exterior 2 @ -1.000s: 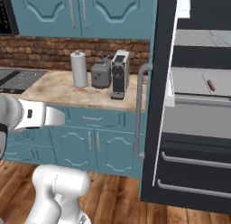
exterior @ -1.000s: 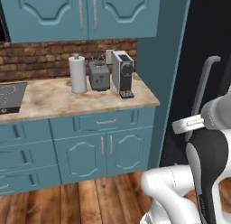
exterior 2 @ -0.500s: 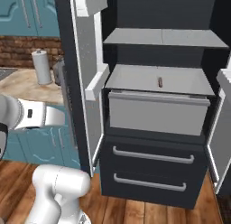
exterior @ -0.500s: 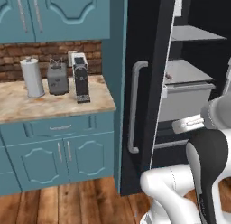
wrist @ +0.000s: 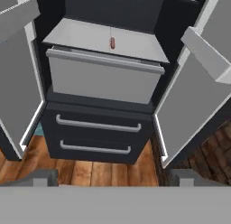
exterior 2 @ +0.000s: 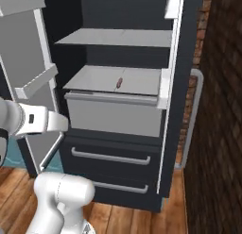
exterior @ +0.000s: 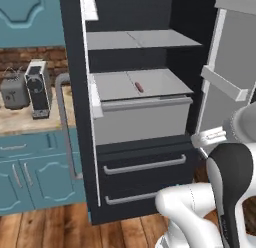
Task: Retrieve the sausage and cheese from the fridge and place them on the cutting board on the counter.
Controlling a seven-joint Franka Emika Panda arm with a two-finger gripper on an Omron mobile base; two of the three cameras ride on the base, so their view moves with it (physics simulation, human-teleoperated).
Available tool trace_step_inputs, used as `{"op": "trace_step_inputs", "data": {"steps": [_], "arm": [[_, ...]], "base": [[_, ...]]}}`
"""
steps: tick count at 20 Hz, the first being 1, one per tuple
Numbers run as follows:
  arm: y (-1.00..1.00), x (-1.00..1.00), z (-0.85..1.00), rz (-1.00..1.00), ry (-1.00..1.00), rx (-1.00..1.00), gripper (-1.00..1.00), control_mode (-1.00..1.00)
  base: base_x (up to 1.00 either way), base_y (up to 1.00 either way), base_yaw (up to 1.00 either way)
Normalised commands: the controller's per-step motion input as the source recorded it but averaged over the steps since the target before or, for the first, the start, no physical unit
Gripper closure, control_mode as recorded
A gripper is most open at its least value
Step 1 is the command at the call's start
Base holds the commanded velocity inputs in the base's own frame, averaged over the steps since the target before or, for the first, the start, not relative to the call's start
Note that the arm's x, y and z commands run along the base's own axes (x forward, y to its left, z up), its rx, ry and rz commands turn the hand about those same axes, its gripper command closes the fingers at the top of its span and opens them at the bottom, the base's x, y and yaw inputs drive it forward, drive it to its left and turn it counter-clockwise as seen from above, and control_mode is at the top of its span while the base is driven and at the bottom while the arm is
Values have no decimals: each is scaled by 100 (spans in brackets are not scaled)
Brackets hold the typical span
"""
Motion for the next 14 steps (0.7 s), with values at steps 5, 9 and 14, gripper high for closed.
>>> {"op": "trace_step_inputs", "data": {"steps": [5, 9, 14], "arm": [[0, 0, 0, 0, 0, 0, -100, 100], [0, 0, 0, 0, 0, 0, -100, 100], [0, 0, 0, 0, 0, 0, -100, 100]], "base": [[68, -22, 14], [88, 6, 16], [98, 1, 10]]}}
